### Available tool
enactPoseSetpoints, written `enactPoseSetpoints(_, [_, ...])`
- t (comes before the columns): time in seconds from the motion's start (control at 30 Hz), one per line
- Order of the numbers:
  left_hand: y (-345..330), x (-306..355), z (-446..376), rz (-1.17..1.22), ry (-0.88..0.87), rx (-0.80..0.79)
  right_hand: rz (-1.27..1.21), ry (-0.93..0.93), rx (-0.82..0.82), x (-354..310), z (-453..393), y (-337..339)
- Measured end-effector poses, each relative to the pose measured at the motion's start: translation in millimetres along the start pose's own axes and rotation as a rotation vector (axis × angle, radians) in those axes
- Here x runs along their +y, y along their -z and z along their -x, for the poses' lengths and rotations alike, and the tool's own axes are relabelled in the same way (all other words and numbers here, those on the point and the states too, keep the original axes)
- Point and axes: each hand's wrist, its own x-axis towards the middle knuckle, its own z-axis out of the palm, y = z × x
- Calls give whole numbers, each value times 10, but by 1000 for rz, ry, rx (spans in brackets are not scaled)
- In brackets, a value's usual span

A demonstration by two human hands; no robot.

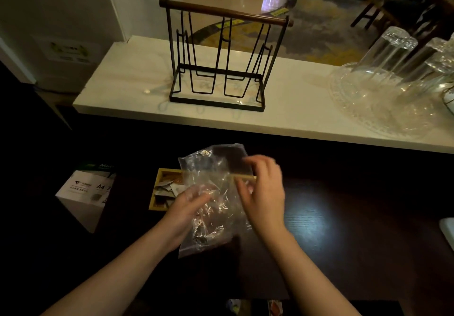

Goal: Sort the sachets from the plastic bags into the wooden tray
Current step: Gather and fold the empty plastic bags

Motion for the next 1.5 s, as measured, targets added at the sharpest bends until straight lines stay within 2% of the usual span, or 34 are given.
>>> enactPoseSetpoints(0.03, [-14,-5,11,-51,-24,-6,17,-33,21,38,-87,30])
enactPoseSetpoints(0.17, [-58,-61,28,-146,-84,22,-197,-218,-151,60,-369,59])
enactPoseSetpoints(0.27, [-62,-58,65,-181,-105,46,-338,-337,-141,129,-493,99])
enactPoseSetpoints(0.43, [18,-51,88,-108,-88,21,-870,-625,-124,284,-515,220])
enactPoseSetpoints(0.53, [45,-40,101,8,-50,24,-1139,-696,-291,212,-429,241])
enactPoseSetpoints(0.6, [53,-39,94,70,-39,20,-1092,-684,-444,193,-335,226])
enactPoseSetpoints(0.67, [59,-34,82,134,-29,22,-892,-642,-520,199,-238,176])
enactPoseSetpoints(0.7, [62,-28,81,177,-20,27,-787,-620,-505,207,-200,148])
enactPoseSetpoints(0.77, [67,-18,77,247,-5,24,-731,-623,-385,247,-154,107])
enactPoseSetpoints(0.83, [69,-1,93,265,5,13,-835,-702,-269,289,-154,141])
enactPoseSetpoints(0.87, [75,6,99,265,11,17,-944,-744,-267,312,-154,182])
enactPoseSetpoints(0.93, [80,2,95,253,7,16,-1142,-795,-380,312,-142,260])
enactPoseSetpoints(0.97, [76,-8,88,230,-2,11,-1161,-789,-457,292,-124,268])
enactPoseSetpoints(1.07, [0,-3,108,160,-20,-2,-1004,-707,-568,162,-19,138])
enactPoseSetpoints(1.13, [-74,16,130,150,-9,-12,-890,-641,-569,61,34,-5])
enactPoseSetpoints(1.23, [-116,60,156,284,72,11,-806,-625,-524,-3,61,-152])
enactPoseSetpoints(1.37, [-95,111,238,250,7,-60,-974,-684,-379,77,96,-180])
enactPoseSetpoints(1.43, [-77,136,287,262,-26,-153,-1067,-719,-391,137,117,-163])
enactPoseSetpoints(1.5, [-52,148,308,309,22,-221,-1097,-745,-429,178,135,-136])
